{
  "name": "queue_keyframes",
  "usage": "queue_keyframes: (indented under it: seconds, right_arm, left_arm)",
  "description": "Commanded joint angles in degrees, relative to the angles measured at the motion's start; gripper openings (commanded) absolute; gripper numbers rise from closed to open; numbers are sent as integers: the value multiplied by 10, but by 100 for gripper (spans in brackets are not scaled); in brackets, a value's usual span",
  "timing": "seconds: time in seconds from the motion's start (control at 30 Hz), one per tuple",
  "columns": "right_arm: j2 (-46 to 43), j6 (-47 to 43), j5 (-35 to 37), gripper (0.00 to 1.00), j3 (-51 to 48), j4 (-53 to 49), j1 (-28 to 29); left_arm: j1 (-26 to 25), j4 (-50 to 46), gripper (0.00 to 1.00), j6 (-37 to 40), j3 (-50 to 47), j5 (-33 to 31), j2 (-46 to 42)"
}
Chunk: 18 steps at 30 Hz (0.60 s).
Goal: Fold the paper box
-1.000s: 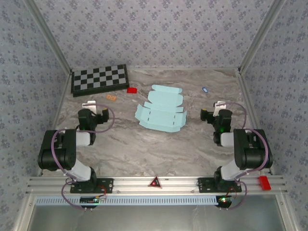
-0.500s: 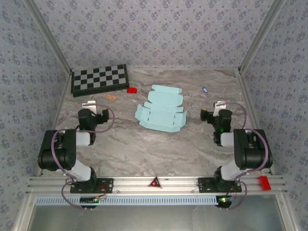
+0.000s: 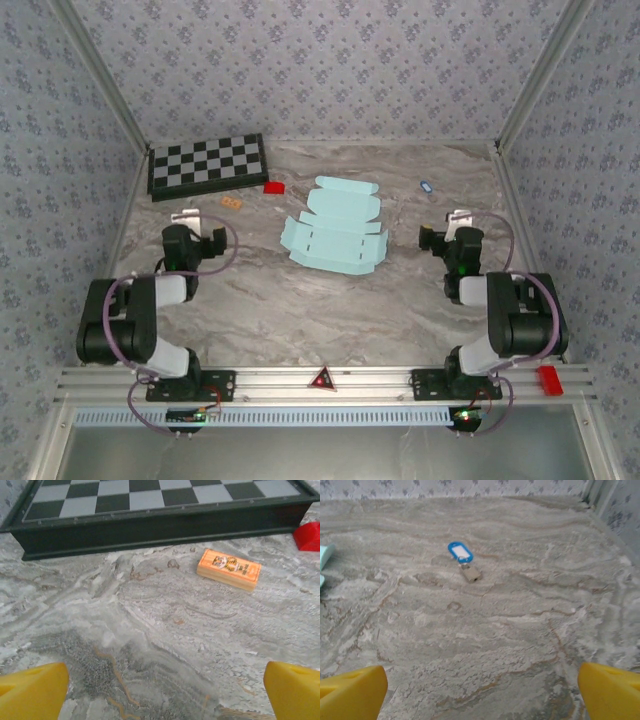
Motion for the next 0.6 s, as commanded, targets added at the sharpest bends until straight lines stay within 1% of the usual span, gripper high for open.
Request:
queue_keyframes:
  seconds: [0.0,0.07,0.13,0.23,0.33,0.43,0.47,0.57]
  right_arm:
    - [-71,24,35,99,32,-106,6]
    - [-109,57,29,99,76,-234,6]
    - [-128,87,20,99,112,-325,11]
    - [-134,129,16,99,158,-411,33]
    - [-122,160,-11,99,209,-476,64]
    - [-90,173,-76,99,257,-504,92]
    - [-76,171,-90,99,271,-507,106]
    - [-34,153,-82,99,316,-523,159]
  left_arm:
    - [-12,-154,99,-33,71,-12,-68]
    - [-23,-242,99,-66,115,11,-88]
    - [-42,-293,99,-90,145,20,-92]
    - [-85,-345,99,-145,187,35,-87]
    - [-141,-383,97,-184,232,54,-66]
    - [-194,-420,83,-220,287,77,-25]
    - [-213,-428,76,-227,305,87,-7]
    - [-262,-446,59,-237,354,104,48]
